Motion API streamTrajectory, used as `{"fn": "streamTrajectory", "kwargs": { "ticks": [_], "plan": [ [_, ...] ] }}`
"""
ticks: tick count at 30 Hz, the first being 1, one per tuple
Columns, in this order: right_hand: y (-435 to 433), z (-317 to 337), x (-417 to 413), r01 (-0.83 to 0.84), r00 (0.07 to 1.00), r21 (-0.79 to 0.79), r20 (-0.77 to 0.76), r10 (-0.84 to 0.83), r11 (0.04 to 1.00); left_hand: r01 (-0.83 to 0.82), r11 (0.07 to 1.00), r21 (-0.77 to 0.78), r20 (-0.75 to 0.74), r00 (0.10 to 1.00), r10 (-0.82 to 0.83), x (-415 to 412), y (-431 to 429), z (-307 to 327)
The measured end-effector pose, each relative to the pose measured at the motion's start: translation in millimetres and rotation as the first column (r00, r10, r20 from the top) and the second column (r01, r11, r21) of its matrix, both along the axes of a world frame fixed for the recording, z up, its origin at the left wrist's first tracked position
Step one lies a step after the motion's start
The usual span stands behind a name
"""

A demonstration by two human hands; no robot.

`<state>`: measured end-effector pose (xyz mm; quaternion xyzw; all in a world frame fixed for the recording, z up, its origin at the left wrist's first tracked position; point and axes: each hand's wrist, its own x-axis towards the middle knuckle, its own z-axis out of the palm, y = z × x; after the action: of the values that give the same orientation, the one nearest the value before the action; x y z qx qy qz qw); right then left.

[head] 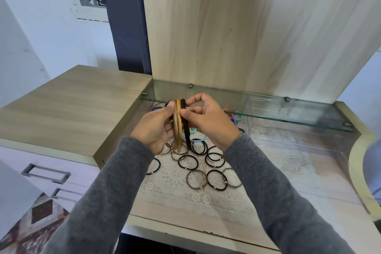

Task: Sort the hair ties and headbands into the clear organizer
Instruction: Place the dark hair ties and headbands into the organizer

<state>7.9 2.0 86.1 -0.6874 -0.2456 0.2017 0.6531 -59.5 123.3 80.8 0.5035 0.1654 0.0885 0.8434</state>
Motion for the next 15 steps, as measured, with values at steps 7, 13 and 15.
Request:
{"fn": "streamTrajectory", "kwargs": {
  "ticks": [7, 13, 15],
  "plan": [
    [-2, 1, -1, 0.015, 0.993, -0.055, 0.121, -0.008, 0.998, 0.023, 0.999, -0.032, 0.025, 0.999, -0.022, 2, -4, 1],
    [-8, 6, 1, 0.025, 0.997, -0.015, 0.077, -0.023, 1.000, 0.048, 0.999, -0.001, 0.036, 0.998, -0.048, 7, -9, 1],
    [-15, 13, 2, 0.021, 1.000, 0.006, 0.022, -0.021, 1.000, 0.042, 0.998, 0.047, 0.010, 0.999, -0.043, 11, -12, 1]
  ]
}}
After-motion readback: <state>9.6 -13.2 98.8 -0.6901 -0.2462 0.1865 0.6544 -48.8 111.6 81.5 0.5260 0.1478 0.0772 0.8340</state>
